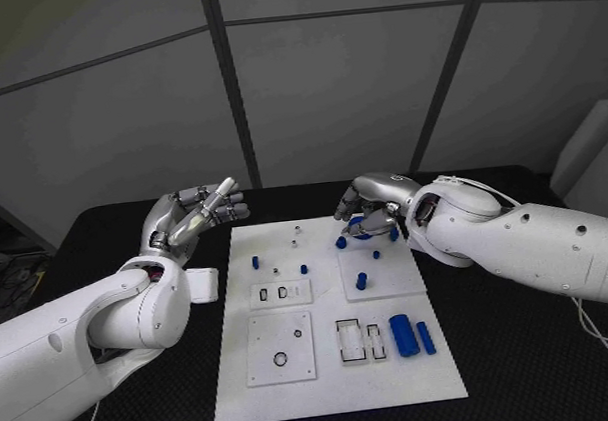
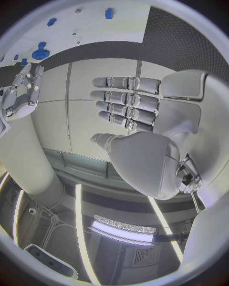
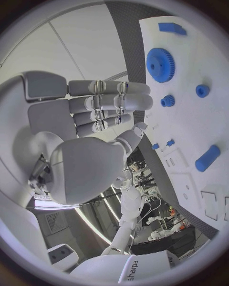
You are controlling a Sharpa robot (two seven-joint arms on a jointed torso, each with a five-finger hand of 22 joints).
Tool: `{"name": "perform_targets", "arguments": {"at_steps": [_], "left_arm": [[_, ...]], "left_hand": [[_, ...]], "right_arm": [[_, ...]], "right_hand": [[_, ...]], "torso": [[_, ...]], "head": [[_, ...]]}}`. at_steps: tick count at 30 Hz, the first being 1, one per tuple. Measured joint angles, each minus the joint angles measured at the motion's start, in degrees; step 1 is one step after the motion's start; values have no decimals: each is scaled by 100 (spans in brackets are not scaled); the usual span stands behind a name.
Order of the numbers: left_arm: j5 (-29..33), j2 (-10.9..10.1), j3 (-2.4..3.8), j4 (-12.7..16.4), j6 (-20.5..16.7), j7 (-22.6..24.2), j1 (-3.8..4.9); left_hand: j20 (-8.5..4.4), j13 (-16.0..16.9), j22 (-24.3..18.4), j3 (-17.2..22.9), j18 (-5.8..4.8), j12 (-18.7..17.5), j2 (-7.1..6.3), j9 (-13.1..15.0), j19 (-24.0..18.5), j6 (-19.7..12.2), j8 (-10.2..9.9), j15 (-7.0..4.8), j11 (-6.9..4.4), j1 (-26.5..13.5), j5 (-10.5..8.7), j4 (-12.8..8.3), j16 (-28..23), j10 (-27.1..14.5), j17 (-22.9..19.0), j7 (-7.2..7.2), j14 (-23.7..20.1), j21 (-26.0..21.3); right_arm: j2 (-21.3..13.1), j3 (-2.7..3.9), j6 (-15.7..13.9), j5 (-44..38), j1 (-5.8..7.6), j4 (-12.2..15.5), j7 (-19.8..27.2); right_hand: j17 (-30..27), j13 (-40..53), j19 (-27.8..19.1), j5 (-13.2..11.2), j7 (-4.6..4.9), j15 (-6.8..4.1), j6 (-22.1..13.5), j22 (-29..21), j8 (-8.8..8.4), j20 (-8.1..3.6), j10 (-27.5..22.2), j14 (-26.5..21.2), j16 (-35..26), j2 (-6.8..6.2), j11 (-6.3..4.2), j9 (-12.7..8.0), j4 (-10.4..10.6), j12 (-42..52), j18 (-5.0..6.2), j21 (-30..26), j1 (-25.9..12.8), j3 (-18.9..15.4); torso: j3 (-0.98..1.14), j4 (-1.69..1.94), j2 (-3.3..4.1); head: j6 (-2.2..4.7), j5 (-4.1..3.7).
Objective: Assemble the parts on the task board
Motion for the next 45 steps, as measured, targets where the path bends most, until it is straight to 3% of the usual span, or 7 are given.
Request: {"name": "perform_targets", "arguments": {"at_steps": [3, 5, 8, 12, 20, 22, 45], "left_arm": [[-5, -10, 0, 44, 17, -17, 0], [-8, -24, 0, 77, 26, -25, -1], [-12, -34, 0, 110, 39, -34, -1], [-14, -61, 0, 151, 52, -45, -1], [-20, -95, 1, 176, 77, -60, -1], [-21, -100, 2, 178, 82, -63, -1], [-26, -103, 2, 173, 129, -107, 1]], "left_hand": [[0, 0, 0, 0, 0, 0, 0, 0, 0, 0, 0, 0, 0, 0, 0, 0, 0, 0, 0, 0, 0, 0], [0, 0, 0, 0, 0, -23, 0, 0, 0, 0, -26, 0, 0, 0, 0, 0, -22, 0, 0, 0, 0, 0], [0, 0, 0, -9, 0, -22, 0, -6, 0, 0, -26, 0, 1, 0, 0, -9, -27, 0, 0, 0, 0, 0], [0, -1, 0, -1, 0, -22, 0, -5, 0, 0, -26, 0, 1, 0, 0, -31, -27, -1, 0, 0, -1, 0], [0, -1, -1, 0, -1, -59, 0, -5, 0, 0, -50, 0, 1, 0, 0, -31, -61, -1, -1, 0, -1, 0], [0, -1, -1, 0, 0, -59, 0, -5, 0, 0, -50, 0, 1, 0, 0, -31, -61, -1, -1, 0, -1, 0], [0, -2, -7, -16, -1, -89, 0, -4, -1, -1, -70, 13, 1, 0, 0, -46, -83, -1, -1, 0, -14, 0]], "right_arm": [[38, 0, 169, -267, 9, 0, -164], [52, 0, 263, -408, 11, 2, -257], [64, 0, 370, -553, 15, 0, -356], [84, 0, 496, -710, 22, -12, -468], [105, 0, 631, -917, 27, -25, -610], [109, 0, 646, -948, 28, -30, -631], [263, 1, 749, -1067, 31, -176, -666]], "right_hand": [[1150, 0, 16, 0, 0, 20, 0, 231, 0, 1, -119, 20, 1157, -1, 18, 0, 56, 0, 0, 332, 1, 22], [1884, 10, 123, 0, 0, 20, 0, 783, 0, 44, -186, 20, 1861, -46, 28, 0, 114, 0, -1, 837, 46, 29], [2339, 11, 193, 0, 0, 20, 0, 1283, 0, 74, -216, 20, 2304, -68, 58, 0, 127, 0, -1, 1270, 68, 28], [2785, 11, 304, 30, 4, 41, -4, 1860, 0, 64, -237, 40, 2723, -69, 39, 0, 176, 0, -96, 1739, 70, 46], [3068, 14, 354, 31, 22, 41, -22, 2215, 0, 73, -258, 40, 2980, -98, 60, 0, 205, 0, -102, 2011, 98, 76], [3128, 16, 375, 31, 22, 41, -22, 2288, 0, 92, -258, 40, 3038, -95, 60, 0, 216, 0, -184, 2086, 101, 86], [3457, 20, 435, 30, 4, 41, -81, 2753, 0, 72, -56, 40, 3340, -44, 12, -1, 331, 22, -183, 2466, 152, 316]], "torso": [[-12, 27, 50], [-16, 39, 74], [-25, 54, 109], [-29, 63, 135], [-26, 68, 152], [-23, 68, 155], [-12, 66, 186]], "head": [[5, -23], [9, -32], [15, -45], [4, -55], [-11, -44], [-12, -37], [-51, -29]]}}
